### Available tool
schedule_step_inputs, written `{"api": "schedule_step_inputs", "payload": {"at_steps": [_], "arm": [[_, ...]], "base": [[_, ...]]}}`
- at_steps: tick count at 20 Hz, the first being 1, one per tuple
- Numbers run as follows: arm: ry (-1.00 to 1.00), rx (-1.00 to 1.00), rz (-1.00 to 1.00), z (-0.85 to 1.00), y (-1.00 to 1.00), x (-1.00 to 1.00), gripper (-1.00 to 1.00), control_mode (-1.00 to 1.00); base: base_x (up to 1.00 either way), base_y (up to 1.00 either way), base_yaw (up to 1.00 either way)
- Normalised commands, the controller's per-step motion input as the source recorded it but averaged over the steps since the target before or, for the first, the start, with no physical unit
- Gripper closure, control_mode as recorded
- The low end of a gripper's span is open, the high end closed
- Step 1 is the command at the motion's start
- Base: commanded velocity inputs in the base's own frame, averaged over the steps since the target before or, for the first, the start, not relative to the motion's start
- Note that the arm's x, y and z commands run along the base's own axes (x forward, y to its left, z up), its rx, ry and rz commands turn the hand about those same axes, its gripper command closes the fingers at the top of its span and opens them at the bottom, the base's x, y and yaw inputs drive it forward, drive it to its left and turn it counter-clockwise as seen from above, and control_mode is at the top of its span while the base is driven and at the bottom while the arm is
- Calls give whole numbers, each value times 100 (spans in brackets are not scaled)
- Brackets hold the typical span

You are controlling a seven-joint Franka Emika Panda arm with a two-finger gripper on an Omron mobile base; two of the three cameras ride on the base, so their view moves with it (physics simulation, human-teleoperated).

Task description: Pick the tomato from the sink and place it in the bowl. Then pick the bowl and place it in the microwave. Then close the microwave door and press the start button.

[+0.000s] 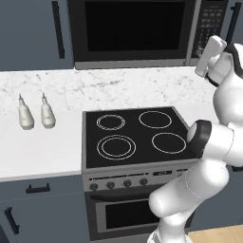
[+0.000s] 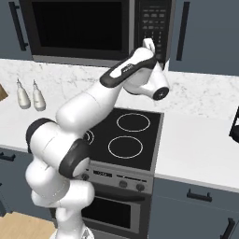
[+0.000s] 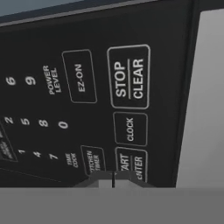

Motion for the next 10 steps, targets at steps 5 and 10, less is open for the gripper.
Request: {"api": "schedule_step_inputs", "payload": {"at_steps": [5, 10], "arm": [[-6, 0, 0, -3, -1, 8, 100, -100], [-4, 0, 0, 0, 0, -99, 100, -100]], "base": [[0, 0, 0], [0, 0, 0]]}}
